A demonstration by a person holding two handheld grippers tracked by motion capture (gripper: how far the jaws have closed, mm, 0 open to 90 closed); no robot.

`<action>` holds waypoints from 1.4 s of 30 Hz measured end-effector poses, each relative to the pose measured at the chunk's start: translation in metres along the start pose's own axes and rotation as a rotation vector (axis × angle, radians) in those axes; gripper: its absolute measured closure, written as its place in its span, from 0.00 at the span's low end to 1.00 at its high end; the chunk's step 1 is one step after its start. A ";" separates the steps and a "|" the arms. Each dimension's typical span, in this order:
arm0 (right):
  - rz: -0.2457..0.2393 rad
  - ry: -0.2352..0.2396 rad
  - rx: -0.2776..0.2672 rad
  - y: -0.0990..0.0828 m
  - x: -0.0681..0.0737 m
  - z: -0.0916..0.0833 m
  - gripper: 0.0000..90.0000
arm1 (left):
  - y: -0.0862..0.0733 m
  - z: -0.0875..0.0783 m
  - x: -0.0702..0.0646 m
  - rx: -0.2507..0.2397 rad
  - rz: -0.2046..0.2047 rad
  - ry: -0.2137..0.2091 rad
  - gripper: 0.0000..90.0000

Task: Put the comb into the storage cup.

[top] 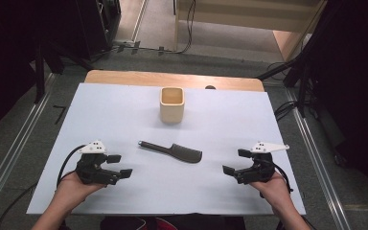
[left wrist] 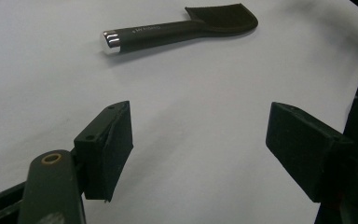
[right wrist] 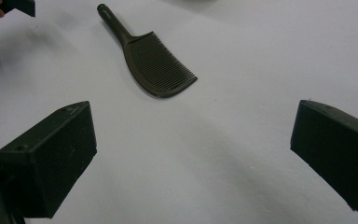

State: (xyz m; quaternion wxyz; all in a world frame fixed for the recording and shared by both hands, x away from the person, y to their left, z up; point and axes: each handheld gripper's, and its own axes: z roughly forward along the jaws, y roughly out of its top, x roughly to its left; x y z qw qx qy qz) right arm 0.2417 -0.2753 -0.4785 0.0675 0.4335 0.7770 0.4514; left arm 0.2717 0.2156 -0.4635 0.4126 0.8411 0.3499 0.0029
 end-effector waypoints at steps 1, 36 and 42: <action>-0.003 0.003 -0.003 0.000 0.000 0.000 0.00 | 0.000 0.000 0.000 0.000 0.000 0.000 0.27; -0.015 0.018 0.061 0.000 0.007 0.009 0.00 | -0.001 -0.005 0.005 0.003 -0.013 0.008 0.29; -0.013 0.014 0.071 -0.002 0.006 0.009 0.00 | 0.001 -0.003 0.005 0.014 -0.017 -0.002 0.31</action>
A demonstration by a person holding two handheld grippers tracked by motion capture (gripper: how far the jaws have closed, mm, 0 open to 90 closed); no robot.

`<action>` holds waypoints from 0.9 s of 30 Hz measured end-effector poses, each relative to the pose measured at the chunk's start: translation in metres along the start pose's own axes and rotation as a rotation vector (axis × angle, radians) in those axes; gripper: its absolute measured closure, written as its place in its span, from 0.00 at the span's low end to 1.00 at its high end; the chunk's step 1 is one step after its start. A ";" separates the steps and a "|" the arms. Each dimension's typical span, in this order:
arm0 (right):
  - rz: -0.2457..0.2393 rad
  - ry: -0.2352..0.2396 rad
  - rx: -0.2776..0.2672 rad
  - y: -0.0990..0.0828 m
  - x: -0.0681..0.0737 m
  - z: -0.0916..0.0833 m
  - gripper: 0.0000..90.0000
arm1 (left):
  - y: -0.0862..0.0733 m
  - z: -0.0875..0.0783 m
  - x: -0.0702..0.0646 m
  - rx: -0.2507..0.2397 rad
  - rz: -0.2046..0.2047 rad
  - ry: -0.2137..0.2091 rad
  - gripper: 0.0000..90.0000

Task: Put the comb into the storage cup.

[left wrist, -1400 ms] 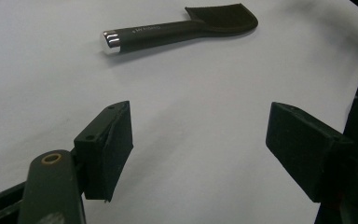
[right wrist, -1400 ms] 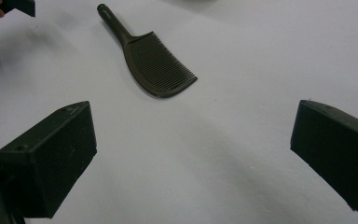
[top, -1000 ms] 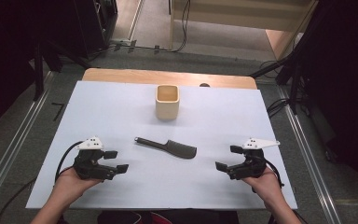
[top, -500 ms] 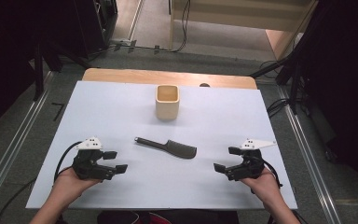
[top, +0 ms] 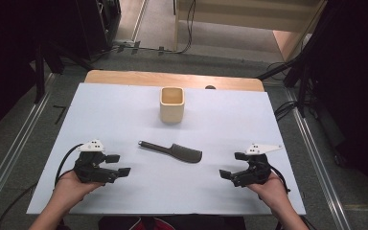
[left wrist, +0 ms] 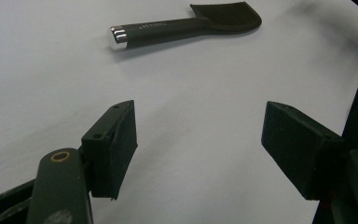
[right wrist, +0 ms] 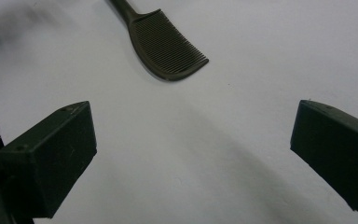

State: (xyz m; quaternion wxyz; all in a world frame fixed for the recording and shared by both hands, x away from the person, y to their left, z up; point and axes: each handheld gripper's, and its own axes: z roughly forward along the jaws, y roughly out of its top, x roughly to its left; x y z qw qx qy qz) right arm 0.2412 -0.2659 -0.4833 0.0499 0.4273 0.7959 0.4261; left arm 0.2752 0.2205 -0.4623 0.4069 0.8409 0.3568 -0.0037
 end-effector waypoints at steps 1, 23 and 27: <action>-0.001 0.002 -0.001 0.000 0.000 0.000 0.00 | 0.000 0.000 0.000 0.004 0.000 0.004 0.31; 0.002 -0.015 0.009 -0.003 -0.001 0.000 0.00 | 0.000 0.001 -0.001 0.018 0.038 0.001 0.31; -0.002 -0.010 0.010 -0.003 -0.001 0.001 0.00 | 0.001 0.001 0.000 0.014 0.033 0.007 0.31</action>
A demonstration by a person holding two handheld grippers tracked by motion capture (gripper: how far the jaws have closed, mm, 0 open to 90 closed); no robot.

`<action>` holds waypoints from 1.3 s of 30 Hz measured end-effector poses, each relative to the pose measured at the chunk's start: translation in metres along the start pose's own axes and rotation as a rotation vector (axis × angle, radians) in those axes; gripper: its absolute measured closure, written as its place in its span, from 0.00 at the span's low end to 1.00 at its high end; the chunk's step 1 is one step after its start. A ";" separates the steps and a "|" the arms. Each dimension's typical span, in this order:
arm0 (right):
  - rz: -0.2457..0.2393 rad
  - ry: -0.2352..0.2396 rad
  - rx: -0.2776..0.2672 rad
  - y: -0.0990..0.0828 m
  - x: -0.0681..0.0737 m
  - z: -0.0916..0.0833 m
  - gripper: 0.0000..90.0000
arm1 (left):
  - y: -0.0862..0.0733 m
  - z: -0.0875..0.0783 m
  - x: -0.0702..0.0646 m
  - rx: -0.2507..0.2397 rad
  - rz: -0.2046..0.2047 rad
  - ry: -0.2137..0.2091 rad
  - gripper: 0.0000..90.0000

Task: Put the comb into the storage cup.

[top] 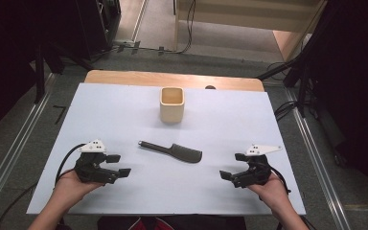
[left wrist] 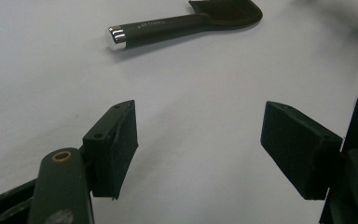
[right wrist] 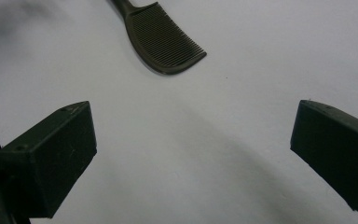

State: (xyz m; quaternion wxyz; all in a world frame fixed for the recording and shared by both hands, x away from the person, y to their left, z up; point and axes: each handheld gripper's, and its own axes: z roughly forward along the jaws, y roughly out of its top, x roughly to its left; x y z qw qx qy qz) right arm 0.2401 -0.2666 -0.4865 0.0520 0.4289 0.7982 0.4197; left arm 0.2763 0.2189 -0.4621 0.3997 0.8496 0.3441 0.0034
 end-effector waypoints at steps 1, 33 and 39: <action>-0.002 0.001 0.001 0.000 0.000 0.000 0.00 | 0.001 0.000 0.000 -0.007 -0.004 0.001 0.31; -0.013 0.022 0.004 0.000 0.003 0.000 0.00 | 0.063 0.017 0.004 -0.027 -0.017 0.005 0.27; -0.011 0.025 -0.001 0.000 0.003 -0.001 0.00 | 0.074 0.022 0.008 -0.025 -0.025 -0.004 0.28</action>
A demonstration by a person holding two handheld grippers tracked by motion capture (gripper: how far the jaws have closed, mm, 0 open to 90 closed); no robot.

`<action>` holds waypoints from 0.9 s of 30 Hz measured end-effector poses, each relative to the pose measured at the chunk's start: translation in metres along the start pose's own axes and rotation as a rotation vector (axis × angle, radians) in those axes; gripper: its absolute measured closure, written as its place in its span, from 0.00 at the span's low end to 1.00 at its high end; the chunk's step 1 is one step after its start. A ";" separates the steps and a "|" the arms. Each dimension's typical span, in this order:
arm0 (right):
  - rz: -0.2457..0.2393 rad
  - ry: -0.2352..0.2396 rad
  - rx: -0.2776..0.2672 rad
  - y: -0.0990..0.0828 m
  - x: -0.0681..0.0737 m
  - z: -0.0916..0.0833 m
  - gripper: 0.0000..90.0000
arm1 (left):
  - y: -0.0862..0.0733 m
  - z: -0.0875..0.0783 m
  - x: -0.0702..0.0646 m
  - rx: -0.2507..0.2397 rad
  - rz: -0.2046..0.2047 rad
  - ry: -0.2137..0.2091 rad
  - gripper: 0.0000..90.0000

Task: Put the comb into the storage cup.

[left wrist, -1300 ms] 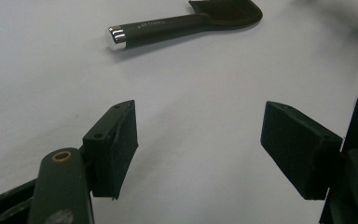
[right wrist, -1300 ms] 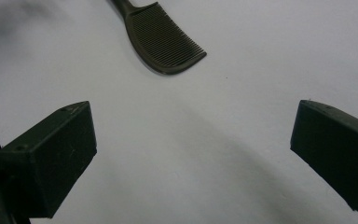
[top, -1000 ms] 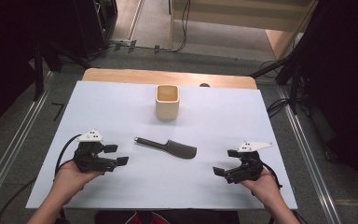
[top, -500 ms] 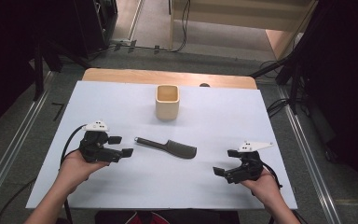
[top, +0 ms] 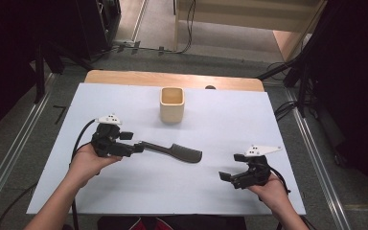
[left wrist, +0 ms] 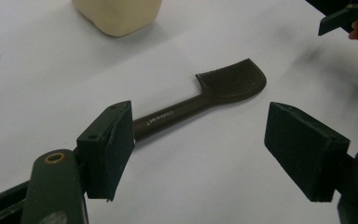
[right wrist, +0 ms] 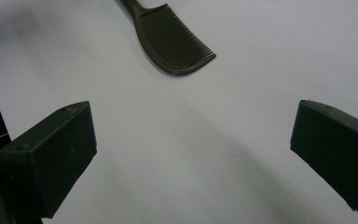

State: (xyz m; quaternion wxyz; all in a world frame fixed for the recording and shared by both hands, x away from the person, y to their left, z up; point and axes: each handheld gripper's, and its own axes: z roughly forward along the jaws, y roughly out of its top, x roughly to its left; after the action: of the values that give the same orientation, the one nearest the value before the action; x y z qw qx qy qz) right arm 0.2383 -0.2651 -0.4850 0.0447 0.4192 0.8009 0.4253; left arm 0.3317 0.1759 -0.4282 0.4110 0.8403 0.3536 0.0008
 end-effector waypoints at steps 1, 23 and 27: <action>0.000 -0.001 -0.001 0.000 0.000 0.000 0.00 | 0.002 0.001 0.001 0.000 -0.005 -0.008 0.28; 0.002 -0.003 -0.005 0.000 -0.002 -0.002 0.00 | 0.036 0.038 0.012 0.029 -0.013 -0.002 0.31; 0.007 0.000 -0.009 -0.001 -0.003 -0.002 0.00 | 0.041 0.045 0.014 0.027 -0.019 -0.010 0.31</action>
State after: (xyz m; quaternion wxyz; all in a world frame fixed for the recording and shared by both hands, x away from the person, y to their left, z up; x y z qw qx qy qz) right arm 0.2386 -0.2687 -0.4846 0.0451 0.4221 0.7975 0.4288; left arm 0.3794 0.1361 -0.4341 0.4012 0.8424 0.3596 -0.0123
